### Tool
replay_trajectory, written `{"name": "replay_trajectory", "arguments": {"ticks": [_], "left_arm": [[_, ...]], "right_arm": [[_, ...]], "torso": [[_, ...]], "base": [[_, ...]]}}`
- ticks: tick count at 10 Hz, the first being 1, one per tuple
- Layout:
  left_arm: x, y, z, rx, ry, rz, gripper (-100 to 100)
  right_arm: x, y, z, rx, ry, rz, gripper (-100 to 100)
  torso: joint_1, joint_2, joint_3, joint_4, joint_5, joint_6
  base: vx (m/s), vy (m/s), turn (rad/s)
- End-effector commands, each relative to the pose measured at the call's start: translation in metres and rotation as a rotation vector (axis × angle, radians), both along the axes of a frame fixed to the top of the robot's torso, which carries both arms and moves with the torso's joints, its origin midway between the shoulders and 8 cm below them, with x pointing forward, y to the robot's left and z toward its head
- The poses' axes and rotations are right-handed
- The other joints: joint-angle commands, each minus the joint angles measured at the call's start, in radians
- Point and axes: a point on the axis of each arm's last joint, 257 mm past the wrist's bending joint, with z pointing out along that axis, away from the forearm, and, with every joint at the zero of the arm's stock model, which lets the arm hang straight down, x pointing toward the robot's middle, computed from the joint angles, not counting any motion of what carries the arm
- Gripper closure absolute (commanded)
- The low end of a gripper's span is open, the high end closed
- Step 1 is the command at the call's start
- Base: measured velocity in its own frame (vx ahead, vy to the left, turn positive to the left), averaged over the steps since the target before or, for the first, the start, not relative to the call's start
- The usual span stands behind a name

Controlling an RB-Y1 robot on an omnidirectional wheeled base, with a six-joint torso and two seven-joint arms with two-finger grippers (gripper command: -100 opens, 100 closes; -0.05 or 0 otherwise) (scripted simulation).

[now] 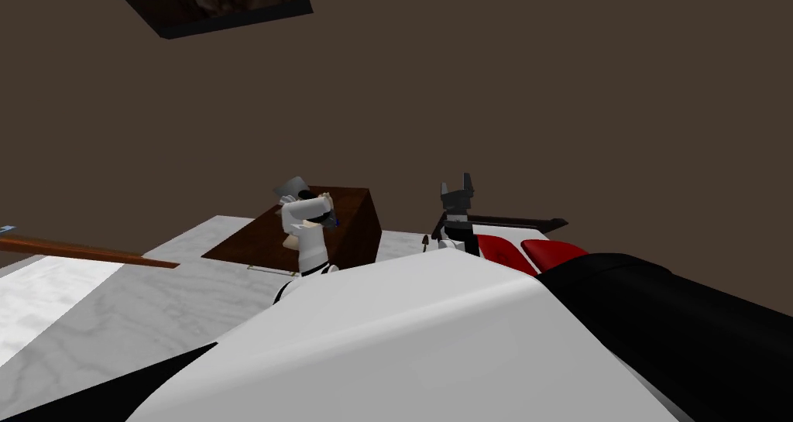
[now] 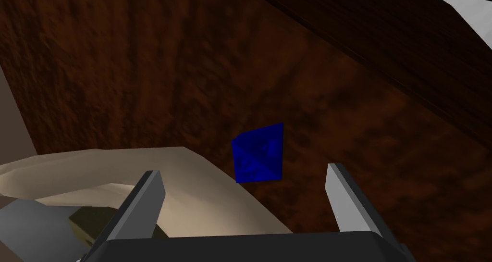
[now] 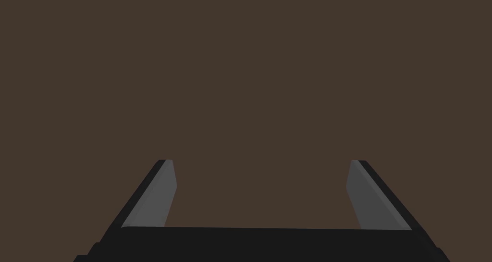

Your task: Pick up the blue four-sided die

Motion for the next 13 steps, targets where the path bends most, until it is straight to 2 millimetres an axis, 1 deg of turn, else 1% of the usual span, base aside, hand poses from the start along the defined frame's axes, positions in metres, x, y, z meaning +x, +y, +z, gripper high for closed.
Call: {"name": "replay_trajectory", "arguments": {"ticks": [1,4,5,6,7,10,13], "left_arm": [[-0.009,-0.001,-0.007,-0.027,0.049,0.02,-100],[-0.019,-0.005,-0.015,-0.067,0.108,0.042,-100],[-0.017,-0.005,-0.014,-0.059,0.096,0.038,-100],[-0.018,-0.005,-0.015,-0.061,0.1,0.039,0],[-0.013,-0.004,-0.019,-0.06,0.099,0.039,-100],[-0.006,-0.003,-0.026,-0.06,0.099,0.039,-100],[0.004,-0.002,-0.037,-0.06,0.098,0.041,-100]], "right_arm": [[0.0,0.0,0.0,0.0,0.0,0.0,0],[0.0,0.0,0.0,0.0,0.0,0.0,0],[0.0,0.0,0.0,0.0,0.0,0.0,0],[0.0,0.0,0.0,0.0,0.0,0.0,0],[0.0,0.0,0.0,0.0,0.0,0.0,0],[0.0,0.0,0.0,0.0,0.0,0.0,0],[0.0,0.0,0.0,0.0,0.0,0.0,0]], "torso": [[0.0,0.0,0.0,0.0,0.0,0.0],[0.001,0.0,0.0,0.0,0.0,0.0],[0.0,0.0,0.0,0.0,0.0,0.0],[-0.001,0.0,0.0,0.0,0.0,0.0],[-0.002,0.001,0.001,0.0,0.0,0.0],[-0.002,0.003,0.001,0.001,0.0,0.0],[-0.002,0.003,0.002,0.001,0.0,0.0]], "base": [[0.026,0.046,-0.07],[0.029,0.04,-0.07],[0.014,0.013,-0.01],[0.0,0.0,0.0],[-0.006,0.003,-0.004],[-0.015,0.004,-0.004],[-0.019,0.003,-0.005]]}}
